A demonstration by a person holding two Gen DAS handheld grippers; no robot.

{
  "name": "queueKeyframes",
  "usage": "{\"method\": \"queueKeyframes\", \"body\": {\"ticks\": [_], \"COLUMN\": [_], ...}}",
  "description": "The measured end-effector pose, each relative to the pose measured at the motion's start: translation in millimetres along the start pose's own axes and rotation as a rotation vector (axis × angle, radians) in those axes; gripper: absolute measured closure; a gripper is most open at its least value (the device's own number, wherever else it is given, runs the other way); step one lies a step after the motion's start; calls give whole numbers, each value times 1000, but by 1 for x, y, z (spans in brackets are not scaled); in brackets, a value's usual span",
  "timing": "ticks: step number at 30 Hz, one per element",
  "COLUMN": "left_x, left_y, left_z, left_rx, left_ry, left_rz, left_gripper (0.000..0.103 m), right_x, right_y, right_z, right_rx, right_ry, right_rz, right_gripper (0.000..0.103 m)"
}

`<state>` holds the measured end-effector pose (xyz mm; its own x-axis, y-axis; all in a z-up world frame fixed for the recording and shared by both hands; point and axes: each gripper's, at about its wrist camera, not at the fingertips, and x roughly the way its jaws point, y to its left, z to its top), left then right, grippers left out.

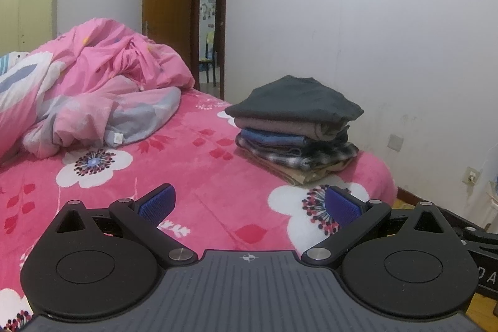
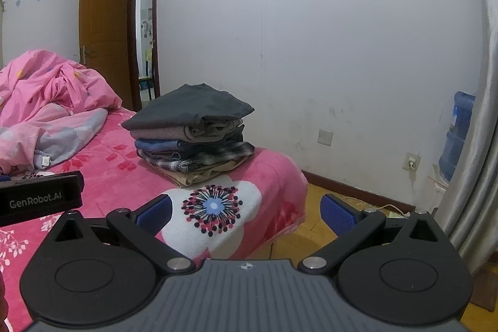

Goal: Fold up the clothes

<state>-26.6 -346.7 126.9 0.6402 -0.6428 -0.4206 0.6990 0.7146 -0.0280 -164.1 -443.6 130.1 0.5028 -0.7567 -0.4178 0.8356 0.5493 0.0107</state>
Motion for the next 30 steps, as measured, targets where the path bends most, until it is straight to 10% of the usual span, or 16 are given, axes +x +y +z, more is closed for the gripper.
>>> {"method": "queueKeyframes", "body": {"ticks": [30], "left_x": [0], "left_y": [13], "left_z": [-1], "left_rx": [-25], "left_ry": [9], "left_rz": [18], "left_gripper": [0], "right_x": [-5], "right_y": [16], "right_z": [0], "right_rx": [-28], "right_ry": [1], "right_rz": [18], "right_gripper": [0]}}
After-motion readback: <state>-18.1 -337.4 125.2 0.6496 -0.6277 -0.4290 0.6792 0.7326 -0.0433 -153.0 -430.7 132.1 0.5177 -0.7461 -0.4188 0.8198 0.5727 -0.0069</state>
